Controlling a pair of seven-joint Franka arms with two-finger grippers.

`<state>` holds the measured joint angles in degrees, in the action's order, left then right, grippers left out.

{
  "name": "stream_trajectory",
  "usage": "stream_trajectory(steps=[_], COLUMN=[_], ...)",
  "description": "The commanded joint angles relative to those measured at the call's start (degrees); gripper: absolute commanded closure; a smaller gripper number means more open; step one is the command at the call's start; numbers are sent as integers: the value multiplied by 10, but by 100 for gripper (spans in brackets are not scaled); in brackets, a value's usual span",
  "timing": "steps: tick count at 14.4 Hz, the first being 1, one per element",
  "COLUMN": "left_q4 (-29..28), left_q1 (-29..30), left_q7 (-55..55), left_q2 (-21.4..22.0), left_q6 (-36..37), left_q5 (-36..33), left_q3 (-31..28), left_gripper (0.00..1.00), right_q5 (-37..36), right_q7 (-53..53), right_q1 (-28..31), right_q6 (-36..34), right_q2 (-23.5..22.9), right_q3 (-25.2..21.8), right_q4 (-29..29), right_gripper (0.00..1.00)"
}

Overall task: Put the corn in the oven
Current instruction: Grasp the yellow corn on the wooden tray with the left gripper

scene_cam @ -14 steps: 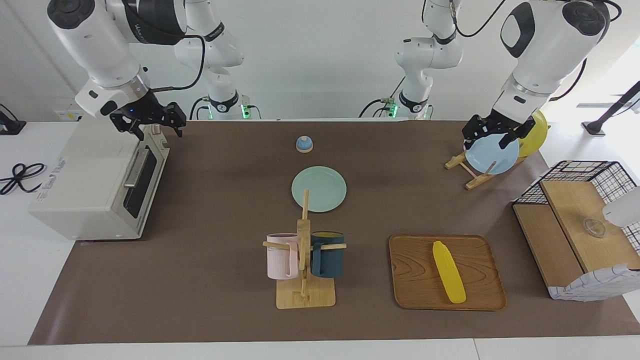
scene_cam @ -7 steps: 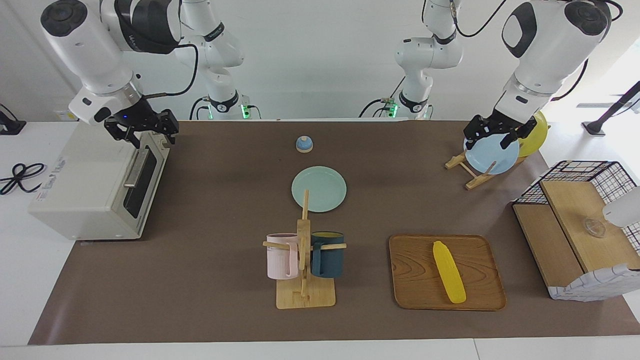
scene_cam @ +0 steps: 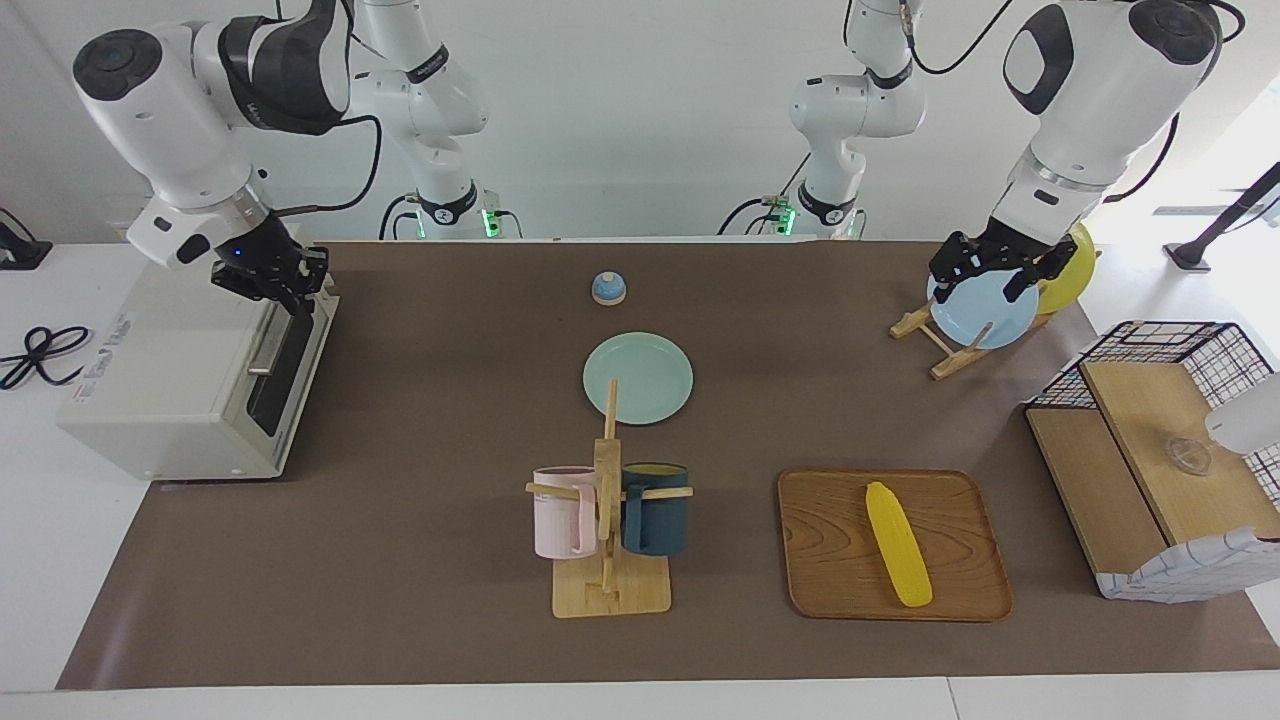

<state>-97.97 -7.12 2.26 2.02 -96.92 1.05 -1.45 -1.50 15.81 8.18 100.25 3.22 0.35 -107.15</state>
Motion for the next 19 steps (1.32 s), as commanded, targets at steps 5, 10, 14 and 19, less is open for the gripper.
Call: stream_trajectory(steps=[5, 10, 14, 19], left_q4=[26, 110, 144, 245], left_q1=[-26, -39, -38, -41], left_q7=[-7, -9, -11, -19], left_q2=[-68, -197, -268, -359], left_q6=[-33, -63, -99, -99], left_q5=[0, -1, 1, 3], left_q3=[-1, 0, 0, 0], left_gripper=[0, 0, 0, 0], right_q5=[-9, -42, -40, -31], right_q7=[53, 79, 77, 71], right_q1=[48, 57, 58, 51], right_q6=[69, 99, 99, 98], right_q2=[-4, -13, -9, -9], right_q3=[4, 4, 4, 5], right_q4=[-60, -69, -84, -86], right_gripper=[100, 100, 100, 100])
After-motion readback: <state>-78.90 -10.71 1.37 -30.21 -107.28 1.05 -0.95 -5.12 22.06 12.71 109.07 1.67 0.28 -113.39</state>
